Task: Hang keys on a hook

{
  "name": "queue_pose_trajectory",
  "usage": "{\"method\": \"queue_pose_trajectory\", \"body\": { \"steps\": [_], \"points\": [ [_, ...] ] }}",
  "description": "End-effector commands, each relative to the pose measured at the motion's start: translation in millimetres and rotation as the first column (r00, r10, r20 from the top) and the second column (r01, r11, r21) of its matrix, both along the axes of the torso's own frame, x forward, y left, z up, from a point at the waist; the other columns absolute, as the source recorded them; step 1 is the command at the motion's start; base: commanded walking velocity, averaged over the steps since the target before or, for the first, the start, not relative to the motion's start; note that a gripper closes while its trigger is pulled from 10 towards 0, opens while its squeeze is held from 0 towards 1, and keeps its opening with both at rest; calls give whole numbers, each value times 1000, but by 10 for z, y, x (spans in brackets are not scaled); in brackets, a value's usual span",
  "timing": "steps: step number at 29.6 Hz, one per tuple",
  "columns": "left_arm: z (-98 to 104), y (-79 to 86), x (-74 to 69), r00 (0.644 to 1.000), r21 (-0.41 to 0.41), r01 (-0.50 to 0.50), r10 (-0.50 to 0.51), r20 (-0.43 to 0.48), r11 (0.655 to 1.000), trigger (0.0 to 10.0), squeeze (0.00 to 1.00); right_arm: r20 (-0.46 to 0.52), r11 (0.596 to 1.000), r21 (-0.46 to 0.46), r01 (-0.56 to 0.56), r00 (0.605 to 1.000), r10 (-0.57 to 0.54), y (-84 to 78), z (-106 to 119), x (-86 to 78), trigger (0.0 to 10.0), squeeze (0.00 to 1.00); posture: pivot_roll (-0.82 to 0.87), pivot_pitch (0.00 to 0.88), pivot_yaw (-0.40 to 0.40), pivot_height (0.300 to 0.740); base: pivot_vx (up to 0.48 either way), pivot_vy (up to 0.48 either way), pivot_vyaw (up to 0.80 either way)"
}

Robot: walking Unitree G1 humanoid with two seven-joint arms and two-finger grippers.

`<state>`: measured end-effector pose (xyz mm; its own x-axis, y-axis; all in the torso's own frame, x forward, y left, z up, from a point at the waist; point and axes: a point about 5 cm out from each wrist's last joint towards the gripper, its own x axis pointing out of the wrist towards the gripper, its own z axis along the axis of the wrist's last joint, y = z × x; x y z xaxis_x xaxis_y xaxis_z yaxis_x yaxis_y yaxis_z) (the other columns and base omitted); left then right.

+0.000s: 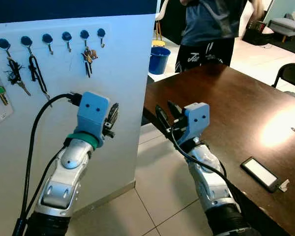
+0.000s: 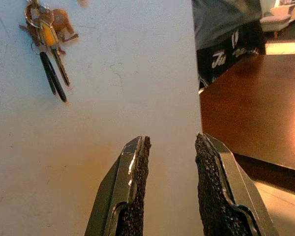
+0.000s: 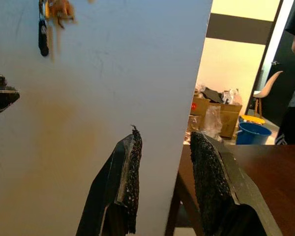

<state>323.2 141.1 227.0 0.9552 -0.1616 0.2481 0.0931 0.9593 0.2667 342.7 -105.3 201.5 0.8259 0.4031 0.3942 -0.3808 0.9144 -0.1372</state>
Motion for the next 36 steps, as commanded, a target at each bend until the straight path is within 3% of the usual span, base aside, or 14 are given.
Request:
{"method": "queue_pose_trajectory", "body": {
  "steps": [1, 3, 7, 10, 18, 24, 36],
  "points": [
    [-148, 140, 8, 993, 36, -78, 80, -81, 996, 10000, 0, -19, 997, -26, 67, 998, -68, -163, -57, -7, 10000, 0, 66, 31, 15, 740, 0, 0, 0],
    [-148, 140, 8, 993, 36, -78, 80, -81, 996, 10000, 0, -19, 997, -26, 67, 998, -68, -163, -57, -7, 10000, 0, 66, 31, 15, 740, 0, 0, 0],
    [-107, 264, 22, 988, 30, -129, 131, -77, 991, 10000, 0, -36, 986, -36, 161, 986, -162, -384, -76, 40, 10000, 0, 61, 22, 24, 740, 0, 0, -128],
    [-83, 270, 34, 988, 27, -132, 134, -72, 991, 10000, 0, -48, 985, -25, 173, 984, -174, -403, -78, 55, 10000, 0, 63, 20, 25, 740, 0, 0, -608],
    [-68, 115, 32, 992, -52, -65, 59, -109, 997, 10000, 0, -40, 984, -17, 175, 984, -176, -425, -29, 86, 10000, 0, 67, 27, 22, 740, 0, 0, -800],
    [-95, 133, 42, 986, -43, -87, 79, -148, 995, 10000, 0, -37, 984, -19, 180, 983, -180, -431, -19, 84, 10000, 0, 69, 36, 22, 740, 0, 0, -800],
    [-42, 173, 35, 990, -35, -96, 92, -104, 995, 10000, 0, -31, 988, -12, 156, 987, -156, -360, -3, 83, 10000, 0, 75, 42, 22, 740, 0, 0, -800]
  ]
}}
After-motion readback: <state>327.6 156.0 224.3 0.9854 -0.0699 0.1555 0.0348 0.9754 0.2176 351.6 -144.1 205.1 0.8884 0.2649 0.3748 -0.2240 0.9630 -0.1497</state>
